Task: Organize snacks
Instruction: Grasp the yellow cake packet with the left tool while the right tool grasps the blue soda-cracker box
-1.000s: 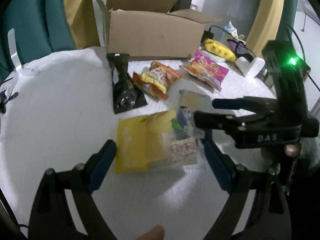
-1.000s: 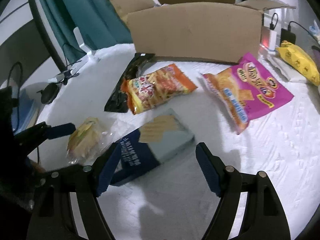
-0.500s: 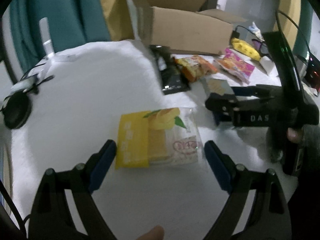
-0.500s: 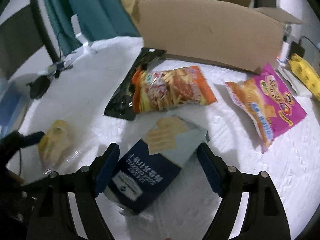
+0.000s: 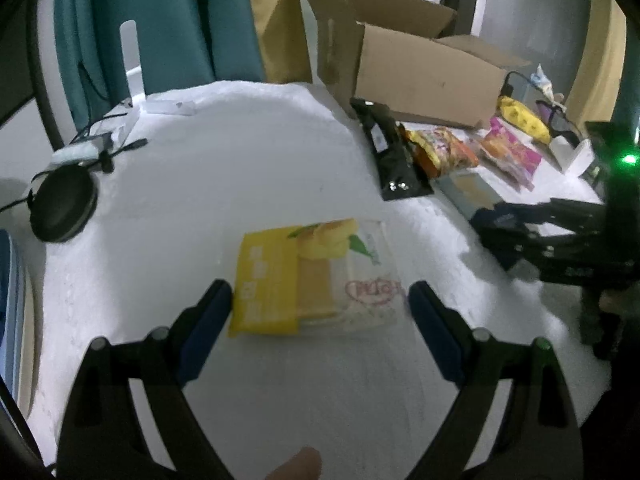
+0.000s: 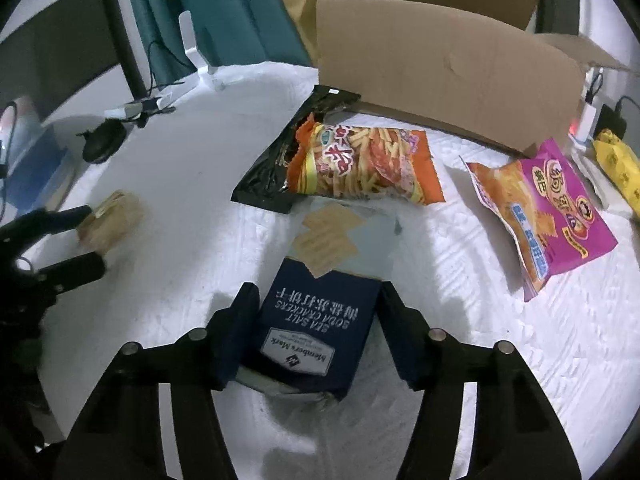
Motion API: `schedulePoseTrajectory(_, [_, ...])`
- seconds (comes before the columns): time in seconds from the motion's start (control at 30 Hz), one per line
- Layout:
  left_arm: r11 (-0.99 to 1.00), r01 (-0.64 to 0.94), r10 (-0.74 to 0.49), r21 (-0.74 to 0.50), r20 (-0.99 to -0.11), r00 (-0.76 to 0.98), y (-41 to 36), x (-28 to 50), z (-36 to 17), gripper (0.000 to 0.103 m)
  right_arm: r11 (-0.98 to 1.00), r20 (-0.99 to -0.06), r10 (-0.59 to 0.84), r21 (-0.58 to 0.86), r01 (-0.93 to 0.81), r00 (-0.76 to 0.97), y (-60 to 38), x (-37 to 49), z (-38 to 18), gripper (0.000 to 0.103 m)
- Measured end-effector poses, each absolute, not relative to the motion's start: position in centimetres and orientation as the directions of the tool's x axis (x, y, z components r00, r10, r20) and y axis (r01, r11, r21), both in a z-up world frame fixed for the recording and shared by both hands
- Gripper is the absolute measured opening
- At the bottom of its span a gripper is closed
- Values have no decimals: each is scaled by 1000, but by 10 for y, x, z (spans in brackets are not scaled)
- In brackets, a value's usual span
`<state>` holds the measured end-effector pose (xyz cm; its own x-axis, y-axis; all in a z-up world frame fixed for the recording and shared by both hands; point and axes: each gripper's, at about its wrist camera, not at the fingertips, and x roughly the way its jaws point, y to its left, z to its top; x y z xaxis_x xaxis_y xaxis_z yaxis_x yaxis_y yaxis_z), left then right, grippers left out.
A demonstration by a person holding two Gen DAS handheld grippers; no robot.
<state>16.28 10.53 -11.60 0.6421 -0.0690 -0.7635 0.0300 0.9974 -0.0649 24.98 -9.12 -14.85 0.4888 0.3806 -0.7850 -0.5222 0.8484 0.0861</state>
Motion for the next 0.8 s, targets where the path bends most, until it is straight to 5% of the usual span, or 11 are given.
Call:
schedulePoseTrajectory(0.23, [997, 30, -79, -77, -771, 632, 100, 185, -120, 90, 838, -771, 416, 119, -533, 482, -101, 247, -144, 60])
schedulePoseTrajectory(0.37, [996, 52, -88, -71, -764, 639, 93, 188, -118, 75, 837, -757, 436, 142, -529, 487, -110, 245, -139, 59])
schedulePoseTrajectory(0.6, [989, 109, -146, -99, -747, 649, 74, 190, -111, 66, 848, -723, 454, 170, -503, 520, -132, 244, -122, 56])
schedulePoseTrajectory(0.63, [988, 117, -153, -101, -742, 652, 72, 190, -110, 66, 848, -719, 455, 169, -502, 526, -134, 244, -119, 52])
schedulePoseTrajectory(0.67, [987, 123, -159, -103, -739, 654, 68, 190, -108, 66, 852, -713, 450, 162, -498, 537, -136, 243, -116, 26])
schedulePoseTrajectory(0.7, [986, 127, -163, -106, -737, 656, 66, 190, -107, 66, 854, -708, 446, 155, -496, 547, -139, 244, -114, 17])
schedulePoseTrajectory(0.8, [983, 148, -182, -110, -722, 667, 58, 192, -98, 66, 867, -706, 429, 145, -477, 564, -147, 249, -111, 11])
